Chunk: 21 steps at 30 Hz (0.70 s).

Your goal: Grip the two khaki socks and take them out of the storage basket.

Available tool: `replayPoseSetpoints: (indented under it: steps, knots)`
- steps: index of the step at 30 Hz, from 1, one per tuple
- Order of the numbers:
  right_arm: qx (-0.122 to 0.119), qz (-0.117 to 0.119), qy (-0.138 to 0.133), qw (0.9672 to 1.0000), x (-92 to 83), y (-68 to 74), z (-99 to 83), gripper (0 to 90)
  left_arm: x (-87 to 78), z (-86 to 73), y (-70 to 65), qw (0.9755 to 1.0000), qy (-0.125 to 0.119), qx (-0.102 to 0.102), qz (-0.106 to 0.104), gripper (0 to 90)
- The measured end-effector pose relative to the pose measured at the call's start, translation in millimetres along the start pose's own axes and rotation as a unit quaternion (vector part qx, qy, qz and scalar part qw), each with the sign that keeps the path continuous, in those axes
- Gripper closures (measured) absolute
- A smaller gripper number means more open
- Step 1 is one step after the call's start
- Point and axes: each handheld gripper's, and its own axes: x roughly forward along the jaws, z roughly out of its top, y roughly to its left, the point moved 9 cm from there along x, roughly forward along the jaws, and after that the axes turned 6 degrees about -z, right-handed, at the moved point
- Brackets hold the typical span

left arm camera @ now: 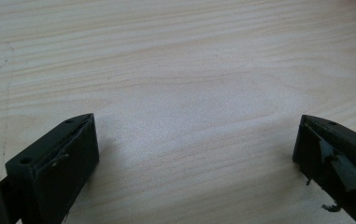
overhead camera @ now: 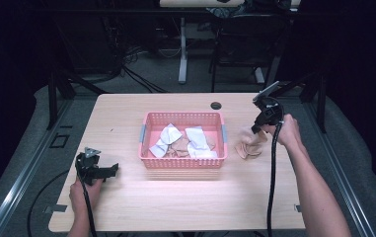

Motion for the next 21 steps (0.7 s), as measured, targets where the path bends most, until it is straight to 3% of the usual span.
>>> replayPoseSetpoints:
  steps: [13, 21]
  knots:
    - [0.030, 0.012, 0.021, 0.9993, 50.1, -5.1, -12.5, 85.5, 0.0, 0.0, 0.0, 1.0000, 0.000, 0.000, 0.000, 0.2]
    - [0.045, 0.019, 0.029, 0.9984, 67.4, -5.2, -17.3, 84.3, 0.0, 0.0, 0.0, 1.0000, 0.000, 0.000, 0.000, 0.2]
